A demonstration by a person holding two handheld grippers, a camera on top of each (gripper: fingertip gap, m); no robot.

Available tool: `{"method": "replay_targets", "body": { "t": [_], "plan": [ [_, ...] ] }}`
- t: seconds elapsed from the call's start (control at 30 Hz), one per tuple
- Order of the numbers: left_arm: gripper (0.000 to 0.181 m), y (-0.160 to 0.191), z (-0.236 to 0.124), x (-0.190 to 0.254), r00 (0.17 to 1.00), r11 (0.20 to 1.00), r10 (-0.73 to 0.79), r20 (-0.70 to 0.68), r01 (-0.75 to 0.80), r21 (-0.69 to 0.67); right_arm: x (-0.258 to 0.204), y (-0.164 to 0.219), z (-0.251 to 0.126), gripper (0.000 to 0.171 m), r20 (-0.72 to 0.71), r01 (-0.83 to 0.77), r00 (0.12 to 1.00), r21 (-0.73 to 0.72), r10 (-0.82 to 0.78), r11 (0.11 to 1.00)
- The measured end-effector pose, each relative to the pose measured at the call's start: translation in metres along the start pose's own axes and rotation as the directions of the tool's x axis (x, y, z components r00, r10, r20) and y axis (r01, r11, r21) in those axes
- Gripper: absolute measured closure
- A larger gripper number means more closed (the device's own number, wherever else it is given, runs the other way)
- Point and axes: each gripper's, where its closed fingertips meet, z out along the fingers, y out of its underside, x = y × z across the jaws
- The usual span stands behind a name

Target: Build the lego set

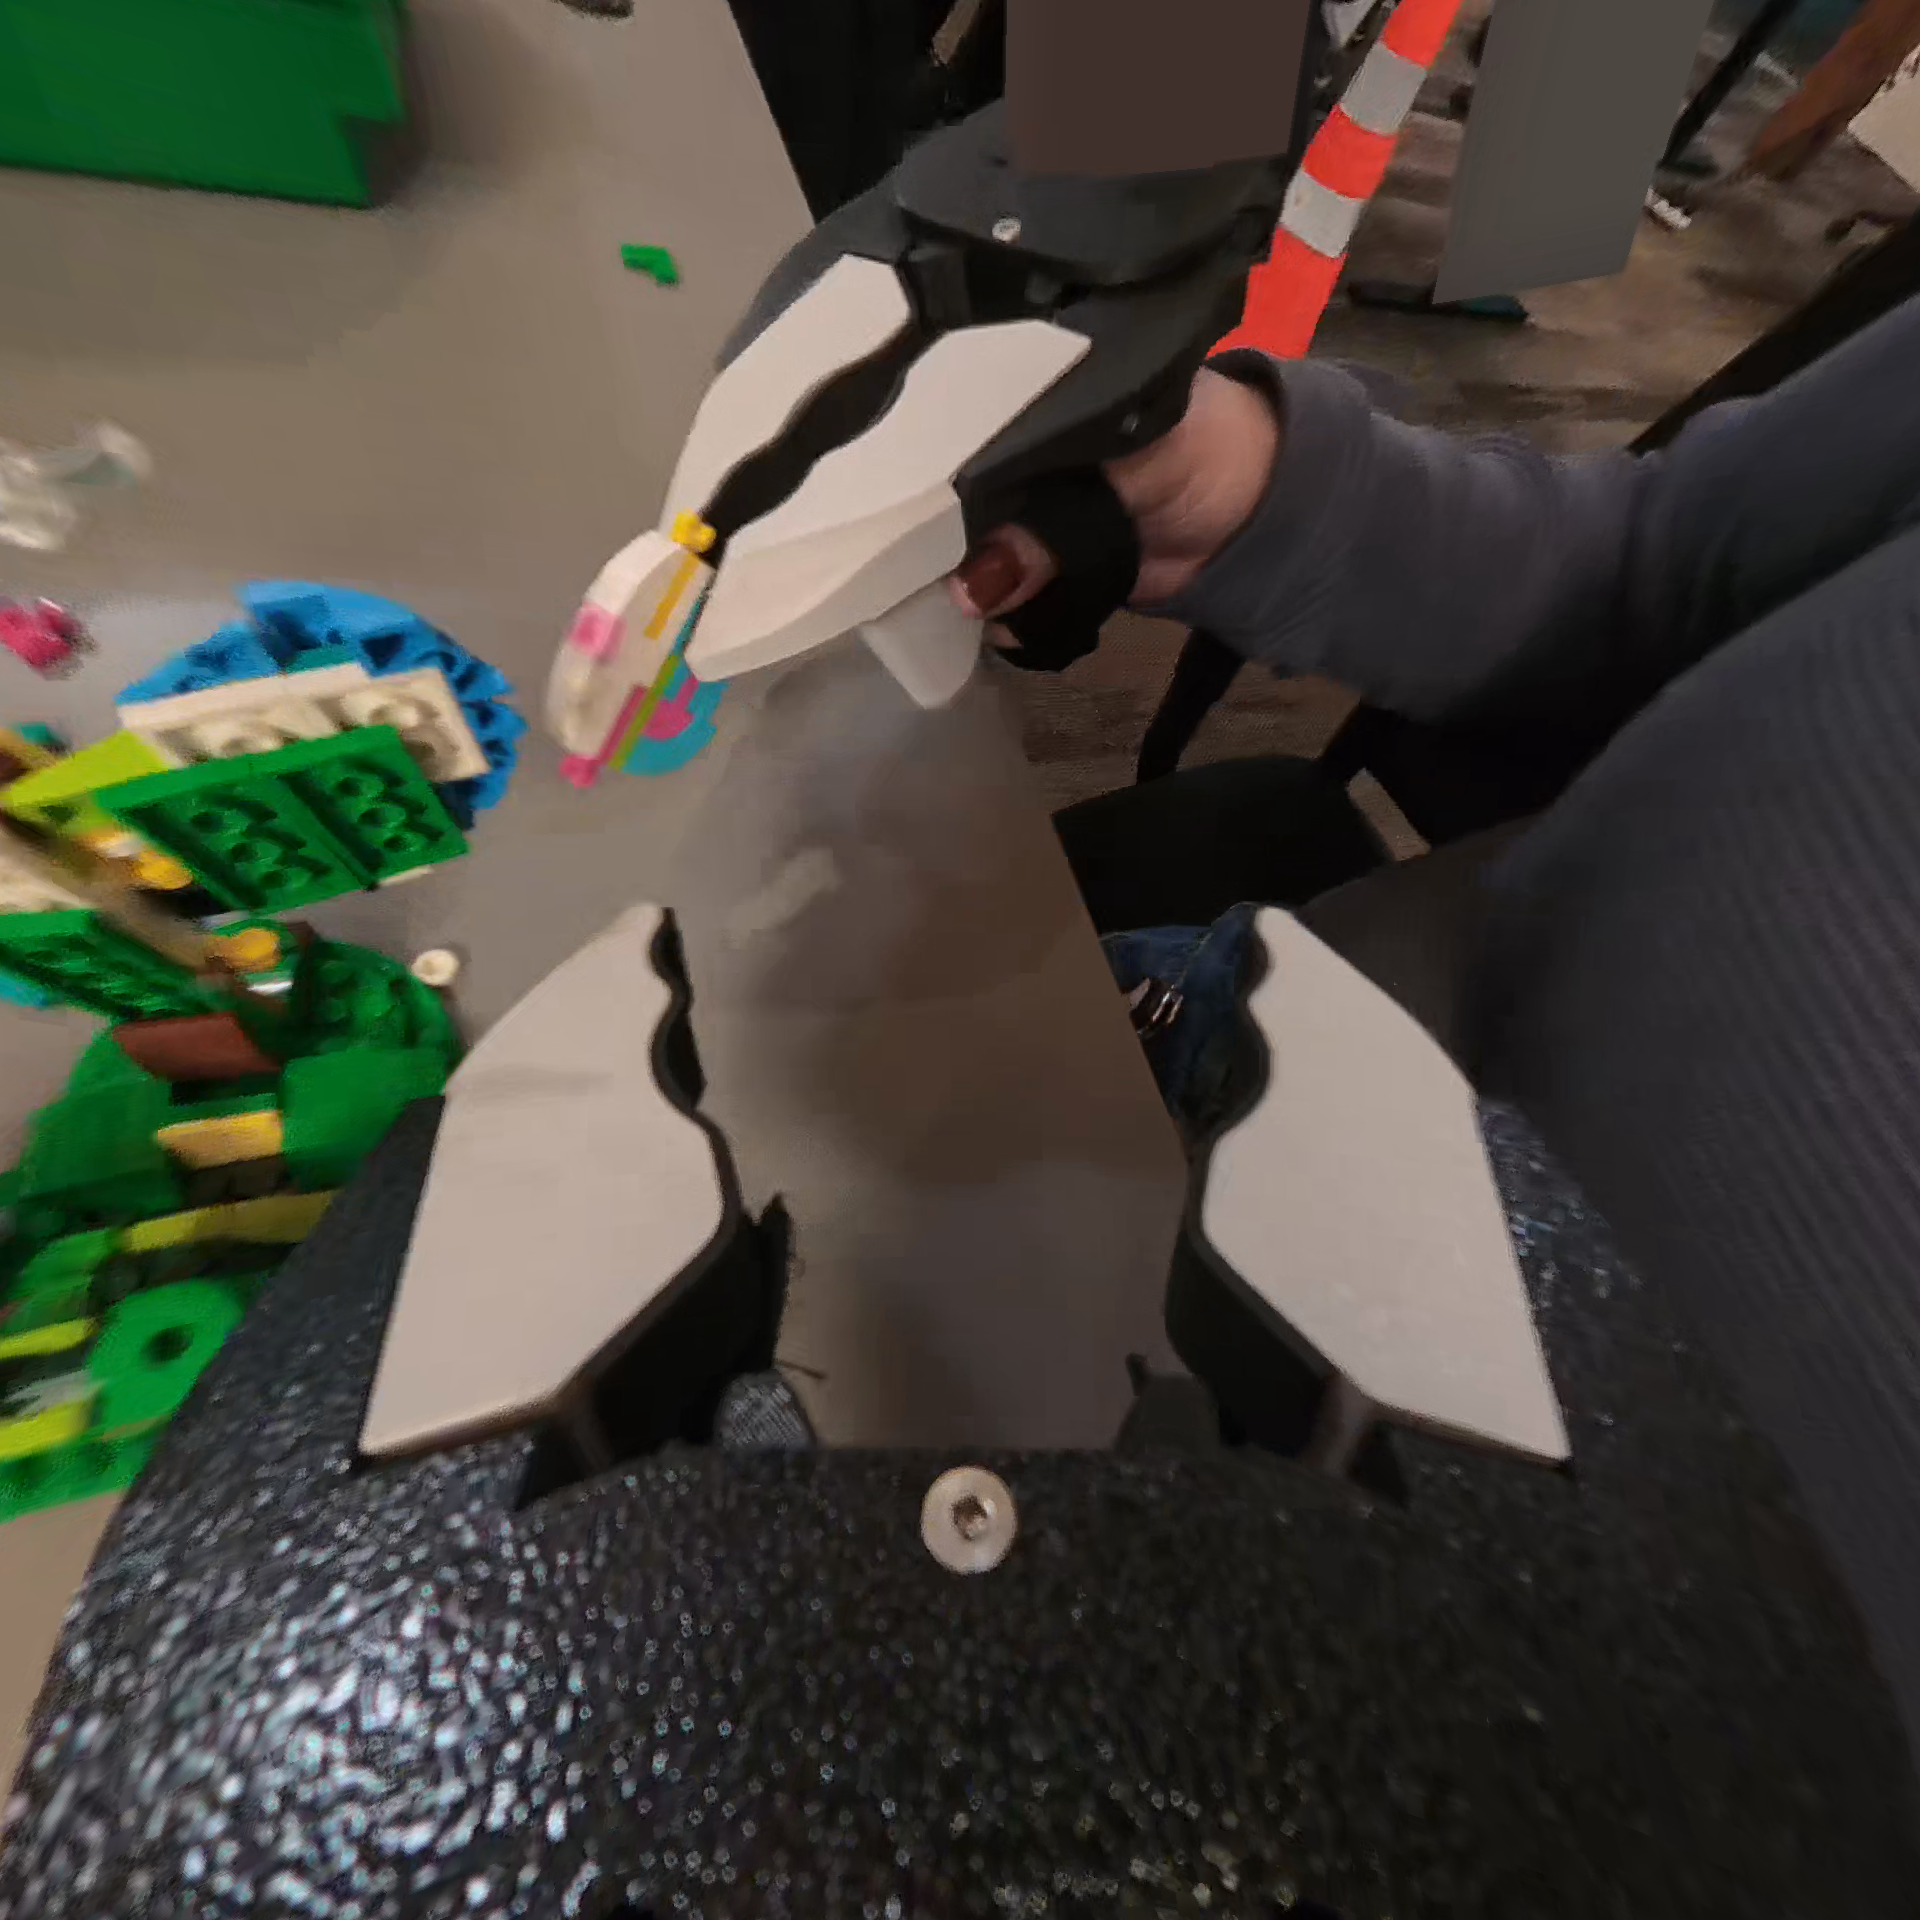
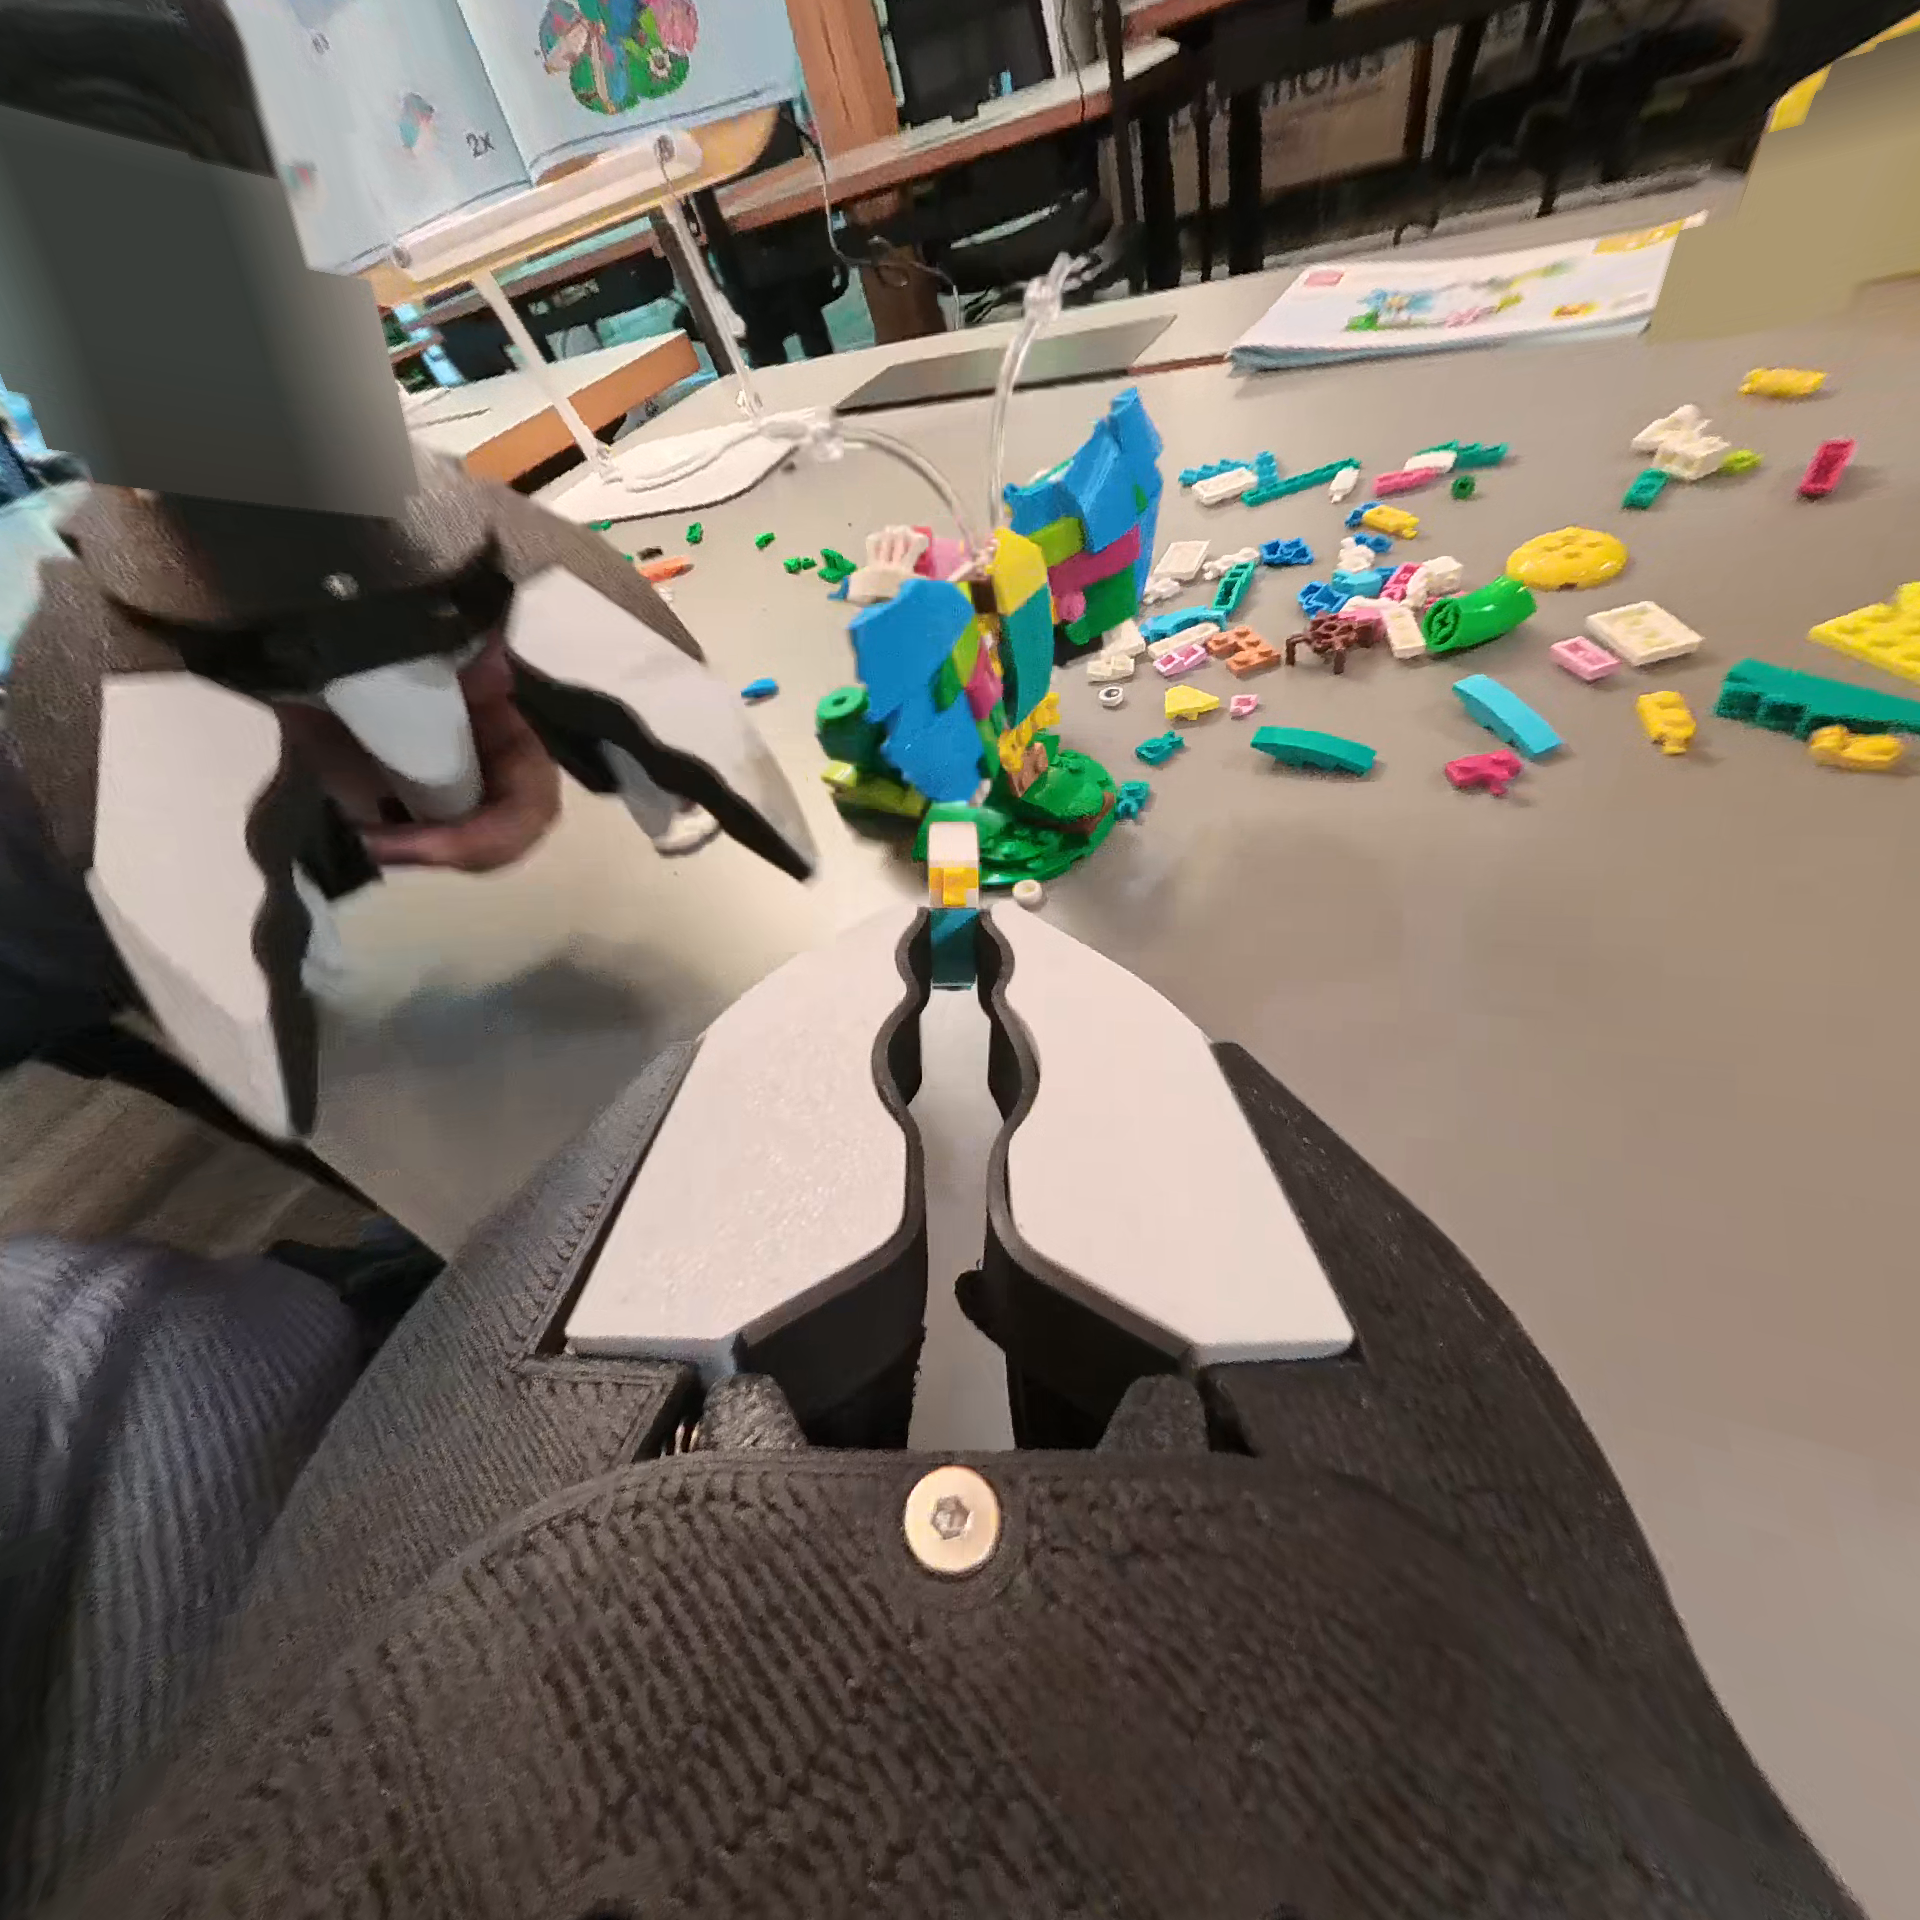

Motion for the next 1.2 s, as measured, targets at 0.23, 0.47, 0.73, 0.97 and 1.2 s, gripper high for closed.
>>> {"method": "replay_targets", "body": {
  "t": [0.23, 0.47, 0.73, 0.97, 1.2],
  "plan": [
    [0.108, -0.006, -0.080, -0.078, 0.897, 0.997, 0.075, 0.435, -0.069, -0.031, -0.006, 0.008, -0.012, 0.165, -0.076, 0.163, 0.984, -0.015, -0.164, 0.987],
    [0.091, 0.017, -0.092, -0.112, 0.853, 0.970, 0.222, 0.473, -0.145, -0.194, -0.012, 0.010, -0.003, 0.165, -0.086, 0.275, 0.957, -0.035, -0.277, 0.961],
    [0.037, 0.037, -0.059, -0.135, 0.919, 0.978, 0.101, 0.382, -0.020, -0.210, -0.007, 0.008, -0.001, 0.165, -0.072, 0.271, 0.959, -0.027, -0.273, 0.962],
    [0.068, 0.034, -0.047, -0.139, 0.941, 0.981, 0.098, 0.323, -0.036, -0.192, -0.005, 0.005, 0.003, 0.165, -0.055, 0.287, 0.956, -0.035, -0.289, 0.957],
    [0.091, 0.036, -0.054, -0.128, 0.942, 0.986, 0.020, 0.335, 0.037, -0.164, -0.003, 0.006, 0.003, 0.165, -0.046, 0.302, 0.951, -0.054, -0.305, 0.952]
  ]
}}
